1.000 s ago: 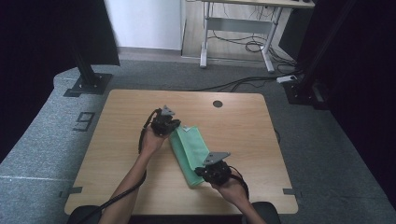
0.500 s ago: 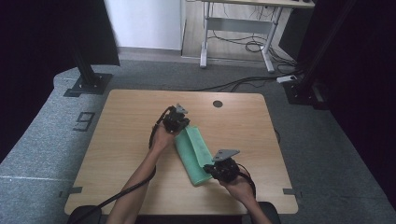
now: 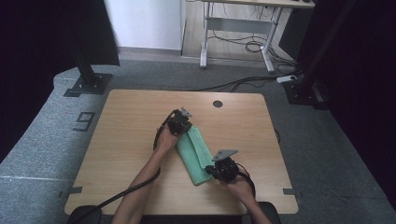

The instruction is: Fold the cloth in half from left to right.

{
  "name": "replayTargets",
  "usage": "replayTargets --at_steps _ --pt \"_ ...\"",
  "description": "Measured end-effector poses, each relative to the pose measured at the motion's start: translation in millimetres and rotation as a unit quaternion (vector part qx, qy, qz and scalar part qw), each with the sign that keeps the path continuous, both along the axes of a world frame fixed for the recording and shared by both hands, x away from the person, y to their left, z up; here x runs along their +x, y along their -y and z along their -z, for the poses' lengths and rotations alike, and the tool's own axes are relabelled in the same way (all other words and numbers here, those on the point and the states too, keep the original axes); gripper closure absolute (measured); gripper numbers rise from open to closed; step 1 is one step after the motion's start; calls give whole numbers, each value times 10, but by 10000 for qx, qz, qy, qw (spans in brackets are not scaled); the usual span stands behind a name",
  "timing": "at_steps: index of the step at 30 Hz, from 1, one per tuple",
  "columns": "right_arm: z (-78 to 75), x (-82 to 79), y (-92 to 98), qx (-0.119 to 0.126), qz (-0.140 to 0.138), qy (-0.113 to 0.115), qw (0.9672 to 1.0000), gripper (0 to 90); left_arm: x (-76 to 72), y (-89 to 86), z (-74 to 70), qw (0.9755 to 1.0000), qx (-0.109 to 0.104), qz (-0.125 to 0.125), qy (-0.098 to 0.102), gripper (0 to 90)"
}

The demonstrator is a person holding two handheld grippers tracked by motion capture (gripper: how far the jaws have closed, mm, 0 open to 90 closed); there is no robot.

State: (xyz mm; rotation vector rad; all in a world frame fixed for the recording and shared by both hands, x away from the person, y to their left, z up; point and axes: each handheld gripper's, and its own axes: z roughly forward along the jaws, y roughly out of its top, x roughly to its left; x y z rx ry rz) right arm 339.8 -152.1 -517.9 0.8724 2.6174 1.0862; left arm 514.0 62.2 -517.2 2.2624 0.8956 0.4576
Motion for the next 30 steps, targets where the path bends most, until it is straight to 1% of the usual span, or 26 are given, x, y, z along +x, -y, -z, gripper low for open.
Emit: replayTargets --at_steps 5,7,11,14,18,20,22,24,25,27,30 --pt "-12 -4 -1 48 7 21 10000 843 4 9 8 10000 -9 0 21 833" --pt "-25 -13 -2 114 12 8 9999 843 -5 5 -19 10000 8 20 36 835" --pt "-64 -29 -39 228 -74 -4 9997 843 -39 -30 -110 9999 134 55 89 836" --pt "-93 -55 -109 268 -195 -9 9994 842 -87 -80 -183 9997 204 63 106 836" --pt "-134 -106 -228 298 -382 11 9988 842 -158 -163 -241 9993 351 55 129 836" --pt "-148 -120 -266 309 -439 7 9986 842 -183 -211 -254 9992 387 33 112 836" --pt "-162 -132 -306 286 -483 30 9984 842 -190 -247 -259 9992 385 10 102 836" --pt "-171 -131 -318 251 -484 82 9985 841 -173 -254 -264 9995 317 -10 75 835" --pt "-173 -127 -310 248 -473 90 9985 841 -160 -243 -261 9996 257 -10 66 835" --pt "-165 -117 -275 258 -421 69 9988 841 -135 -204 -248 9998 203 11 49 834" --pt "-121 -96 -199 244 -300 27 9992 841 -94 -124 -200 9998 194 48 21 834"
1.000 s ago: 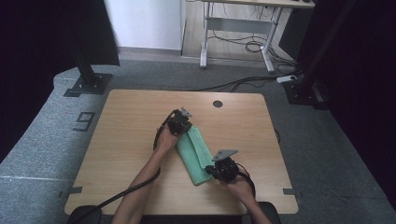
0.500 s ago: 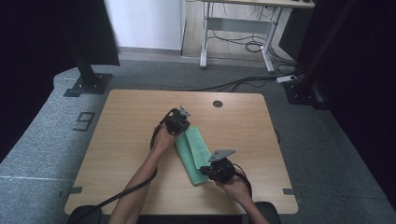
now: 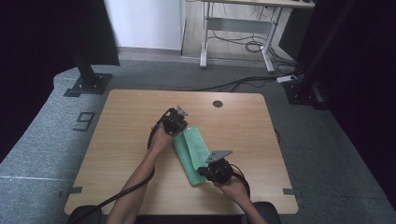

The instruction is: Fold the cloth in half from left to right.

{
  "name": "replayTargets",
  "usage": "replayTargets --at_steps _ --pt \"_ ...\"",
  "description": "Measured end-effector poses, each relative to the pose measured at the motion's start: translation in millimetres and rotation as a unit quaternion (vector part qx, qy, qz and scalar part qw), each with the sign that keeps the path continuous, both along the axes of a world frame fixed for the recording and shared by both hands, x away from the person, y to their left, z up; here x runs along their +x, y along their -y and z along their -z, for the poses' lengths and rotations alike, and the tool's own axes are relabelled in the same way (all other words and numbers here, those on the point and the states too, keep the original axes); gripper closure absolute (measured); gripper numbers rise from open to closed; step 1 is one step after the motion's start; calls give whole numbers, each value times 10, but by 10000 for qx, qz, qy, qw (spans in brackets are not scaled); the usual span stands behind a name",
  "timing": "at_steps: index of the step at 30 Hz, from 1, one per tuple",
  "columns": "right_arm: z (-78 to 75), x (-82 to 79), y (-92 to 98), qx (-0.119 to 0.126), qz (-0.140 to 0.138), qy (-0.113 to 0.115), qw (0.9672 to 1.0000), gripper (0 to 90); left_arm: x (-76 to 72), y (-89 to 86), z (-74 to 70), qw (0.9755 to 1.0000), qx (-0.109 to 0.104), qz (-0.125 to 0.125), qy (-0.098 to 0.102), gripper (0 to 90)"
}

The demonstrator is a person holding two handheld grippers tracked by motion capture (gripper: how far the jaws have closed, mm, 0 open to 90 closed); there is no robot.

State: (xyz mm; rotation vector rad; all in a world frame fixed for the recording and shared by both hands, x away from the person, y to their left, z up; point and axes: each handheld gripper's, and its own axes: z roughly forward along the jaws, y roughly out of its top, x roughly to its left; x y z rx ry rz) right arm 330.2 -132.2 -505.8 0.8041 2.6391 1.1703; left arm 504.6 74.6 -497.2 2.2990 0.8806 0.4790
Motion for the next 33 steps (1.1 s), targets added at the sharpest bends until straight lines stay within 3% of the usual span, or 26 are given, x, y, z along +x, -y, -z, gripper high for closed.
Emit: replayTargets --at_steps 5,12,17,25,30,33 --pt "60 35 95 -93 144 -54 9998 840 36 114 101 10000 57 -13 12 830" --pt "101 91 172 -140 304 -91 9994 833 92 139 123 10000 38 -47 61 784" --pt "128 113 219 -208 390 -100 9990 807 118 148 145 9996 -10 -225 168 597" --pt "77 139 384 -176 685 47 9975 617 95 123 11 9979 -246 -460 377 317" --pt "26 167 511 -95 922 139 9956 533 67 44 -122 9969 -380 -531 436 223" --pt "13 206 572 -120 1057 166 9942 495 13 -6 -138 9974 -335 -464 436 191"
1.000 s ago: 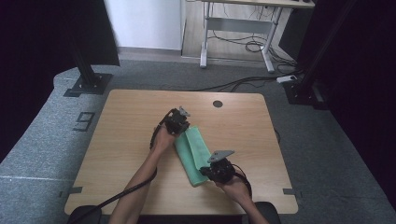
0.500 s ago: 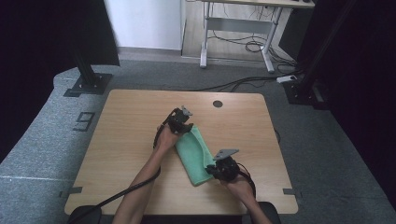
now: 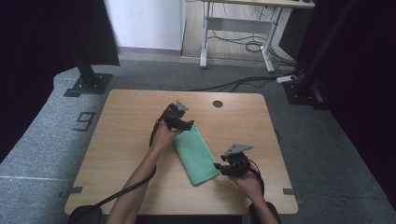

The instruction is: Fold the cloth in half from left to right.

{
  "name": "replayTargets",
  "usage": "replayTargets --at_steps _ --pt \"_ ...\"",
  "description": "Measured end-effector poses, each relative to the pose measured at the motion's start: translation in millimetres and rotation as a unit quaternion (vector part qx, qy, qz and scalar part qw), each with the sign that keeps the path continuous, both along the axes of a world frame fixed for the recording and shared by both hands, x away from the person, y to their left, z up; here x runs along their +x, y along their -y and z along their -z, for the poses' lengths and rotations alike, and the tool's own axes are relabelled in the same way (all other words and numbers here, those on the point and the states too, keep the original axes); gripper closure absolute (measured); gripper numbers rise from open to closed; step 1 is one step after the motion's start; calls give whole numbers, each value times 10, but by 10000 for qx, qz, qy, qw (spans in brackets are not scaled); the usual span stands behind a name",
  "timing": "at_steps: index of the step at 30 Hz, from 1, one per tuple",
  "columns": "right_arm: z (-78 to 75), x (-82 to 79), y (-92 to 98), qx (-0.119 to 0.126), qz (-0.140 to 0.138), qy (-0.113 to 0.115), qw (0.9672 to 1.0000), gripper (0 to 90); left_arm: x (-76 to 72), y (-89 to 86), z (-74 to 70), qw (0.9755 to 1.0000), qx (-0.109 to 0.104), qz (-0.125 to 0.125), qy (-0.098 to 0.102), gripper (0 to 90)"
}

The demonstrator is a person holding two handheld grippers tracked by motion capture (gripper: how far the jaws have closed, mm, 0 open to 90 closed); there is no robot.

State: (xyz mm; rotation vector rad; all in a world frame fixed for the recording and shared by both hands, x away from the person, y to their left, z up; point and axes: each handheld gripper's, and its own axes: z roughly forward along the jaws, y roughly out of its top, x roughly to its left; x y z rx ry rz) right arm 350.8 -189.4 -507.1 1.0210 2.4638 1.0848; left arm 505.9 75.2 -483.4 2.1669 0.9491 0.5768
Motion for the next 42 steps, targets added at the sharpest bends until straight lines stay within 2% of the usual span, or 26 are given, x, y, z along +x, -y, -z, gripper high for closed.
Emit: replayTargets --at_steps 5,14,17,23,26,28,31,34,38,42 --pt "47 70 22 -138 88 -52 9999 444 -122 -78 77 9999 10 82 -104 147" --pt "199 164 63 -355 186 -170 9991 389 -383 -221 283 9993 -61 129 -333 144" --pt "233 169 84 -346 158 -215 9990 385 -500 -258 335 9991 -138 138 -375 144" --pt "280 172 72 -398 10 -233 9989 384 -730 -287 373 9988 -144 238 -409 144" --pt "295 164 62 -427 -44 -231 9988 382 -826 -275 413 9985 -80 299 -449 143" --pt "298 161 64 -419 -68 -235 9988 381 -884 -260 461 9984 35 314 -470 143" --pt "308 152 64 -397 -126 -254 9988 382 -923 -241 551 9980 327 325 -442 143" --pt "318 134 47 -374 -205 -270 9987 386 -910 -262 584 9982 216 282 -482 144" --pt "318 108 7 -387 -247 -260 9986 386 -877 -298 584 9983 276 277 -431 143" --pt "326 83 -64 -361 -360 -233 9984 386 -829 -353 588 9984 233 220 -465 141"
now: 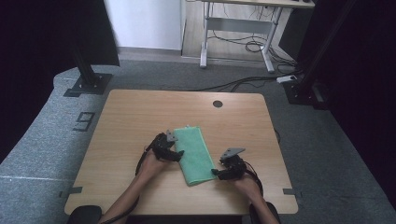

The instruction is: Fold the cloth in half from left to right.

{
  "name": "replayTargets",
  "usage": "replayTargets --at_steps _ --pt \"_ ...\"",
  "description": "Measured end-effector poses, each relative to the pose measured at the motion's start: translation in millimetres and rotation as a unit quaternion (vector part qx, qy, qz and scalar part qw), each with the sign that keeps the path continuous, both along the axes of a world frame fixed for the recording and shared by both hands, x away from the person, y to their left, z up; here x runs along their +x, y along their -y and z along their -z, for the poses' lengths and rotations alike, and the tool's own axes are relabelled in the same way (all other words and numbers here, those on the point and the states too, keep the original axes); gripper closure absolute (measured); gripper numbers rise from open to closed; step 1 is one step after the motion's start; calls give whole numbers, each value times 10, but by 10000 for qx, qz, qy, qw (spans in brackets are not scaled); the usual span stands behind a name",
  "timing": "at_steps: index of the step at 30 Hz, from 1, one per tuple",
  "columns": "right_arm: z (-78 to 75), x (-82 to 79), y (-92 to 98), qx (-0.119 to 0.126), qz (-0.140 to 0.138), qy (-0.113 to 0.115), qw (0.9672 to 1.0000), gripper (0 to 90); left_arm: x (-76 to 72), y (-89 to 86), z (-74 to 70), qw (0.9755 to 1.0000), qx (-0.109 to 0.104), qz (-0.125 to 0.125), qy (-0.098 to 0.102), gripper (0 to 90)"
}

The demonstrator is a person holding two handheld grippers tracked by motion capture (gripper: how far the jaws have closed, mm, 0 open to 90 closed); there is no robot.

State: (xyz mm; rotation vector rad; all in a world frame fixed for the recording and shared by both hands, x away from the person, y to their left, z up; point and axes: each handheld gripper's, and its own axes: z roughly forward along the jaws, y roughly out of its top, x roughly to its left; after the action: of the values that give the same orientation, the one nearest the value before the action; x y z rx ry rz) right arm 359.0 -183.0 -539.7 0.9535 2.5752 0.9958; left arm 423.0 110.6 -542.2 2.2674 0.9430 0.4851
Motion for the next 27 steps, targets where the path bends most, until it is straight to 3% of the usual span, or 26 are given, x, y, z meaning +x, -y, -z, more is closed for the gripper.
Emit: replayTargets --at_steps 15,27 --pt "-5 -15 -464 -99 -319 162 9993 369 276 -225 -18 9996 124 -248 22 138" --pt "1 73 -608 -80 -330 124 9993 337 414 -256 -16 9993 96 -372 5 138"
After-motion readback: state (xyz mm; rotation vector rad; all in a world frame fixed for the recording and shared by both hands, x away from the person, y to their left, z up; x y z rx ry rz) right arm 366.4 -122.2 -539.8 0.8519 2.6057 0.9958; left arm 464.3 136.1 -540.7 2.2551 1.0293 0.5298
